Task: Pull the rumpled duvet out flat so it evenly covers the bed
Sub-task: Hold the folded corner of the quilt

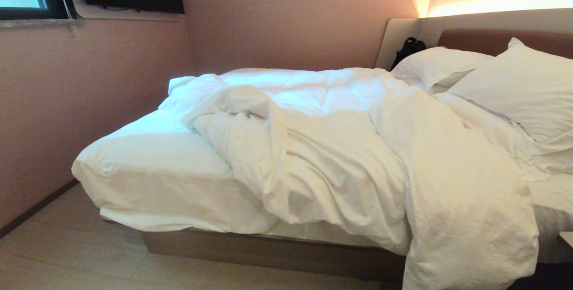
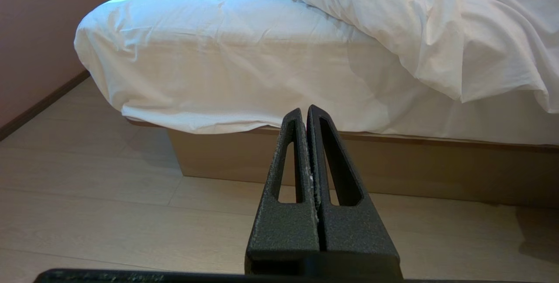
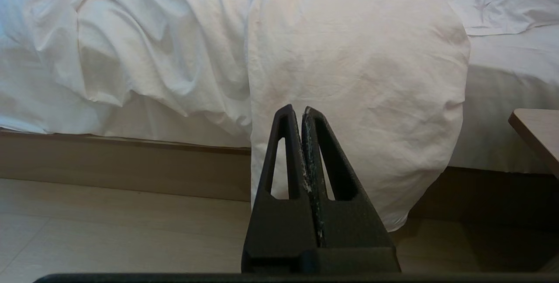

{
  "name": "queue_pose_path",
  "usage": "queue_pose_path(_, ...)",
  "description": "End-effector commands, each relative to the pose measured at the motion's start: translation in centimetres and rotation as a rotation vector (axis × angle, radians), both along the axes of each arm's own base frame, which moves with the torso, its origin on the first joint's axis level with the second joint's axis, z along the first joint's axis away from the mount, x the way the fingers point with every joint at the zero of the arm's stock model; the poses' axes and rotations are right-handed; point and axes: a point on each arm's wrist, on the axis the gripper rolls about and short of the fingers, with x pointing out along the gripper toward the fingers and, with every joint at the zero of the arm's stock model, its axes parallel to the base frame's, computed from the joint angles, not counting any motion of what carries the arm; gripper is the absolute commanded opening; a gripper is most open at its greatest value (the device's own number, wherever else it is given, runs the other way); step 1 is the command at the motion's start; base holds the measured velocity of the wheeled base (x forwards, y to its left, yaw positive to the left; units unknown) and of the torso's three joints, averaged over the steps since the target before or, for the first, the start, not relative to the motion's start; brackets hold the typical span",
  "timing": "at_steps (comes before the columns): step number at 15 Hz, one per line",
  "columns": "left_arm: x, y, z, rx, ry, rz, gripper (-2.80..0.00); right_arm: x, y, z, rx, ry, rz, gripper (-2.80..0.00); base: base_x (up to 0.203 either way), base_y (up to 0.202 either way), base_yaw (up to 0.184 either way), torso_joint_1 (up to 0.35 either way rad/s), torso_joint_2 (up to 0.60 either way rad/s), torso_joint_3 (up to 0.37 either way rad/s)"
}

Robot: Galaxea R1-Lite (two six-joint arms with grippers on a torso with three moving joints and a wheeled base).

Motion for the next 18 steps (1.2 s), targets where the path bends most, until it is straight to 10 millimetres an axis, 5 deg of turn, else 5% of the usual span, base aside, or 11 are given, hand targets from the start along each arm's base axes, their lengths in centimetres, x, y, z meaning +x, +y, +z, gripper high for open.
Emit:
queue_pose_path(1, 0.00, 0.00, -0.01, 0.000, 0.000, -0.001, -2.80, 0.01, 0.00, -0.01, 0.000, 0.002, 0.001, -2.80, 0.000, 0.000, 0.000, 0.000, 0.00, 0.000)
queue_pose_path(9, 0.00, 0.00, -0.03, -0.003, 0.001, 0.000, -2.80, 0.01, 0.00, -0.01, 0.000, 0.002, 0.001, -2.80, -0.001, 0.022, 0.000, 0.001, 0.00, 0.000)
queue_pose_path(18, 0.01, 0.00, -0.02, -0.002, 0.002, -0.001, -2.80, 0.01, 0.00, -0.01, 0.000, 0.002, 0.001, -2.80, 0.000, 0.194, 0.000, 0.003, 0.00, 0.004)
